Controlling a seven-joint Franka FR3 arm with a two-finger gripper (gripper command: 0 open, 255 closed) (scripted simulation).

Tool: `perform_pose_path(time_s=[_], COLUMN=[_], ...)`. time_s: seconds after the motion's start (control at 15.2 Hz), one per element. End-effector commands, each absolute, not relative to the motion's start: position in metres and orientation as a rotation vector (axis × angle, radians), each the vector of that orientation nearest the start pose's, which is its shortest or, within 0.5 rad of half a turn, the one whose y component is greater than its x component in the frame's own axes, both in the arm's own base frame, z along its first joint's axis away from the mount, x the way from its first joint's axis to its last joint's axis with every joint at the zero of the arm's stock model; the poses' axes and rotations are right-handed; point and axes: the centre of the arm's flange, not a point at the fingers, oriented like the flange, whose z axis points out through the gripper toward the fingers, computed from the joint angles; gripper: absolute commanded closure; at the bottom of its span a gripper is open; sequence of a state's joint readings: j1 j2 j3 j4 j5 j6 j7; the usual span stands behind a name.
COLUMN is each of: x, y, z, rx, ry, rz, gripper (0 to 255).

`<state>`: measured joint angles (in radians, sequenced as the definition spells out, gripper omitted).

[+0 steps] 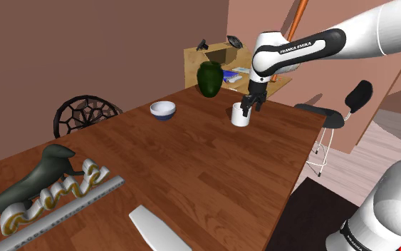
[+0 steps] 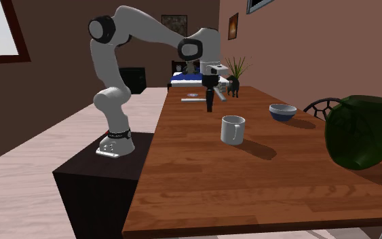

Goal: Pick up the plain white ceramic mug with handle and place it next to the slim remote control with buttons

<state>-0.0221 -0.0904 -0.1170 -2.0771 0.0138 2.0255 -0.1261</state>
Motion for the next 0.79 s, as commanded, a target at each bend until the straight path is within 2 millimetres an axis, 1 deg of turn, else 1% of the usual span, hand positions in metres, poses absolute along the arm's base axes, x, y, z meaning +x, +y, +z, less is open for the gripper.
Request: perform_pose_path(time_s=[0.0, 0.4, 0.46, 0.73], x=[0.549, 0.617, 0.62, 0.622], y=[-0.077, -0.091, -0.092, -0.092], z=[0.465, 0.455, 0.455, 0.434], rx=[-3.132, -3.155, -3.156, -3.156], ry=[0.023, 0.005, 0.005, 0.005], rz=[-0.093, -0.177, -0.18, -0.18], gripper=[0, 0, 0, 0])
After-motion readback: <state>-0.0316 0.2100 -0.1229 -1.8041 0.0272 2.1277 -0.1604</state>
